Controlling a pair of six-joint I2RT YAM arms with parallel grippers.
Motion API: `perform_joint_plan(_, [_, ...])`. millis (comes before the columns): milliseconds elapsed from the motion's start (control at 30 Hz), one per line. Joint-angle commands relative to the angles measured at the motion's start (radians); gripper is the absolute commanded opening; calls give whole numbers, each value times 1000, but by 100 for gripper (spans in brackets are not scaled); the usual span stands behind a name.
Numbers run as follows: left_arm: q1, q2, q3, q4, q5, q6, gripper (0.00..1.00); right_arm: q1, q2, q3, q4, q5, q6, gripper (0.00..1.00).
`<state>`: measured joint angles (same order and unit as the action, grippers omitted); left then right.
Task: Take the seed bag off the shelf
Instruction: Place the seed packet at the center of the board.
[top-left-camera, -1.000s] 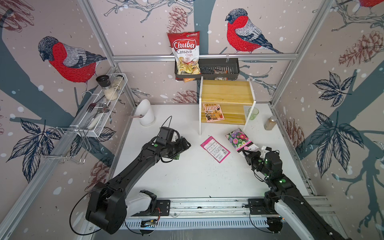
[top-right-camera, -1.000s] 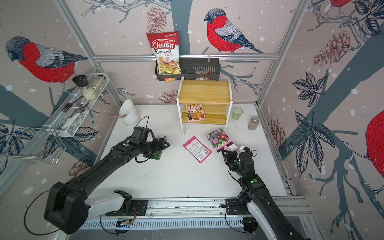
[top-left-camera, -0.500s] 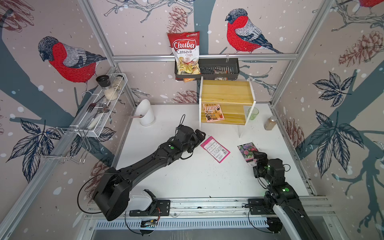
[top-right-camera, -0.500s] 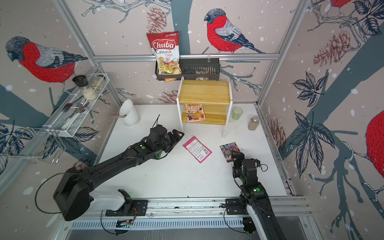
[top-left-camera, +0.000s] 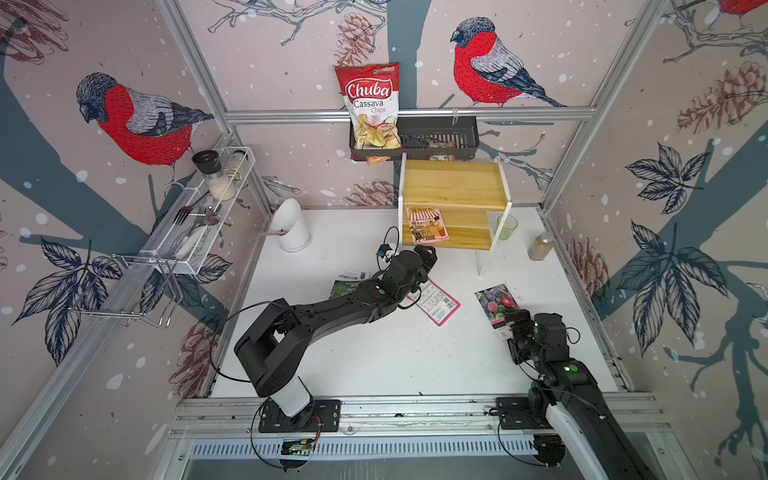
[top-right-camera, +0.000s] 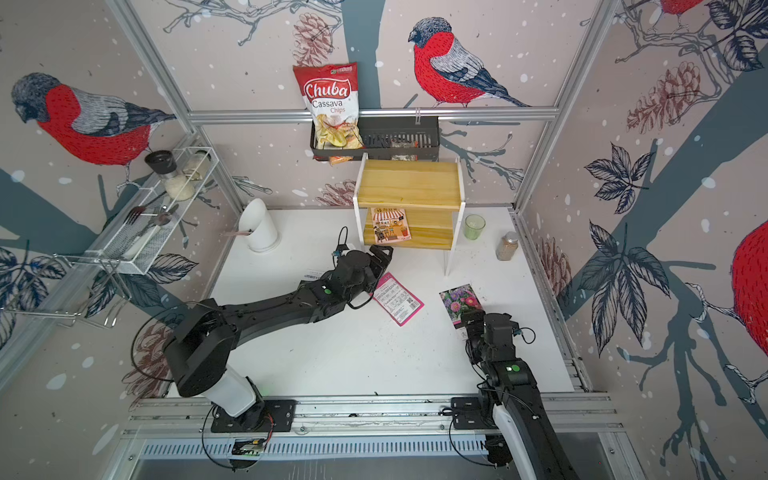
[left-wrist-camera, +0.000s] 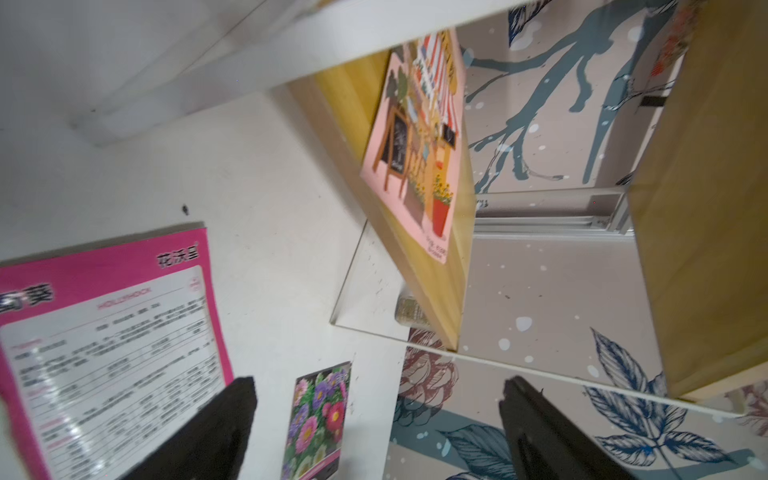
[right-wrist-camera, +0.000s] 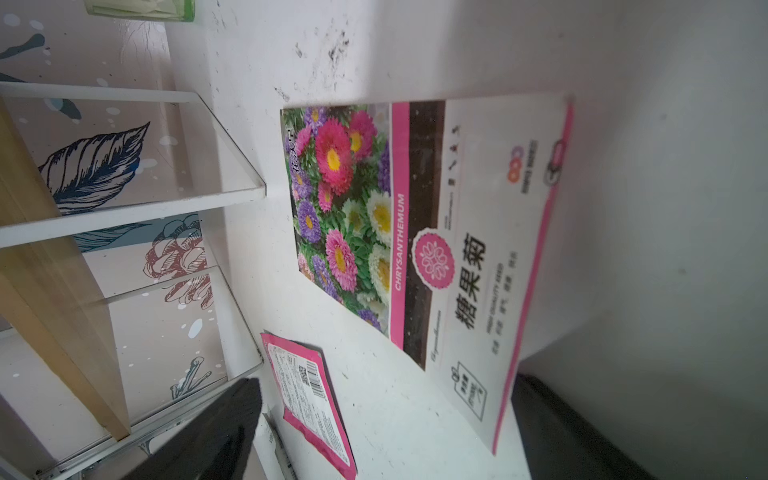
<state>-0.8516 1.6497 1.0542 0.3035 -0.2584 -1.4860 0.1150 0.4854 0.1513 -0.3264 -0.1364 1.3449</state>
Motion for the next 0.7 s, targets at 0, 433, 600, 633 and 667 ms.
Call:
perform_joint_plan(0, [-4, 39, 49, 73, -79, 29, 95, -17, 21, 5, 24, -51, -61, 100])
perform_joint_plan(433, [-4, 209, 223, 68, -145, 21, 95, -83, 53, 2, 48, -135, -99, 100])
perform_joint_plan(600, [4, 256, 262, 66, -169, 4, 95, -97, 55, 2, 54, -150, -104, 100])
perform_joint_plan(633, [9, 262, 265, 66, -168, -4, 96, -102, 55, 1, 57, -154, -105, 100])
perform_joint_plan(667, [12, 268, 265, 67, -167, -12, 95, -103, 59, 2, 59, -157, -105, 100])
